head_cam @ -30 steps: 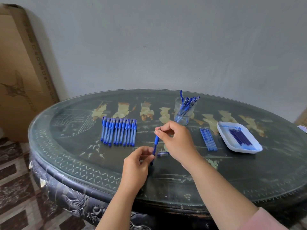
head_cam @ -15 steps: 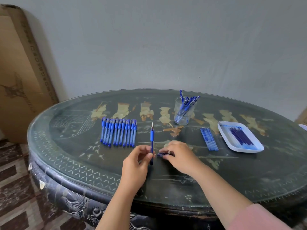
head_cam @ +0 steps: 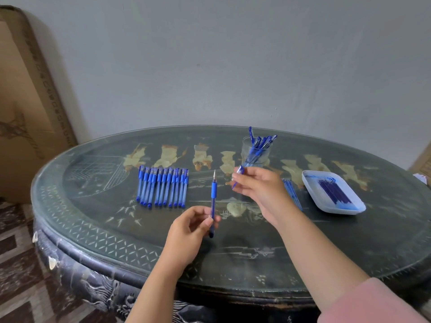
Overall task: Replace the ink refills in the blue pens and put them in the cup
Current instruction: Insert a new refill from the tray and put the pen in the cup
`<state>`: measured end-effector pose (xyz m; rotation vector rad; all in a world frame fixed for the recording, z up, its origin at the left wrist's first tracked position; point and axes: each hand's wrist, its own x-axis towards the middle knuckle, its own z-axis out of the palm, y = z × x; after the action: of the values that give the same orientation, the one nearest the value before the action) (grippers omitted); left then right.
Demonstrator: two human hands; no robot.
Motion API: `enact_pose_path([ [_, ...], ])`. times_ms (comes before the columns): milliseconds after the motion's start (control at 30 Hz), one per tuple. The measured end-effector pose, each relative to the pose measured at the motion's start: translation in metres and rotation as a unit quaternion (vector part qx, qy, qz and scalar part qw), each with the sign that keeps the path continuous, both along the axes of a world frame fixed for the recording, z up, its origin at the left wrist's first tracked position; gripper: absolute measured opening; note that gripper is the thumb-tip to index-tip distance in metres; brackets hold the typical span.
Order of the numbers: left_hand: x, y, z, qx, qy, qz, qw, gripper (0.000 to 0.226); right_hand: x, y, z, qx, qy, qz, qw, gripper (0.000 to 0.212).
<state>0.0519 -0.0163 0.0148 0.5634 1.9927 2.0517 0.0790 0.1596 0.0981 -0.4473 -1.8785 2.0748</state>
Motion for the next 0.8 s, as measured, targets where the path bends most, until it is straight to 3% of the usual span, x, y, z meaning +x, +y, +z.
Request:
enact_pose_path([
  [133, -0.002, -0.003, 0.001, 0.007, -0.015, -0.023, 1.0, 0.015, -0.005, -0.012, 0.022, -0.007, 0.033, 0.043, 0.999, 0.013],
  [600, -0.002, -0.003, 0.002, 0.007, -0.027, -0.04, 0.999, 0.014, -0.004, -0.02, 0.021, 0.104, -0.027, 0.084, 0.991, 0.011],
  [800, 0.0, -0.002, 0.002, -0.004, -0.023, -0.038, 0.999, 0.015, -0.002, -0.024, 0.011, 0.085, -0.042, 0.088, 0.992, 0.016],
])
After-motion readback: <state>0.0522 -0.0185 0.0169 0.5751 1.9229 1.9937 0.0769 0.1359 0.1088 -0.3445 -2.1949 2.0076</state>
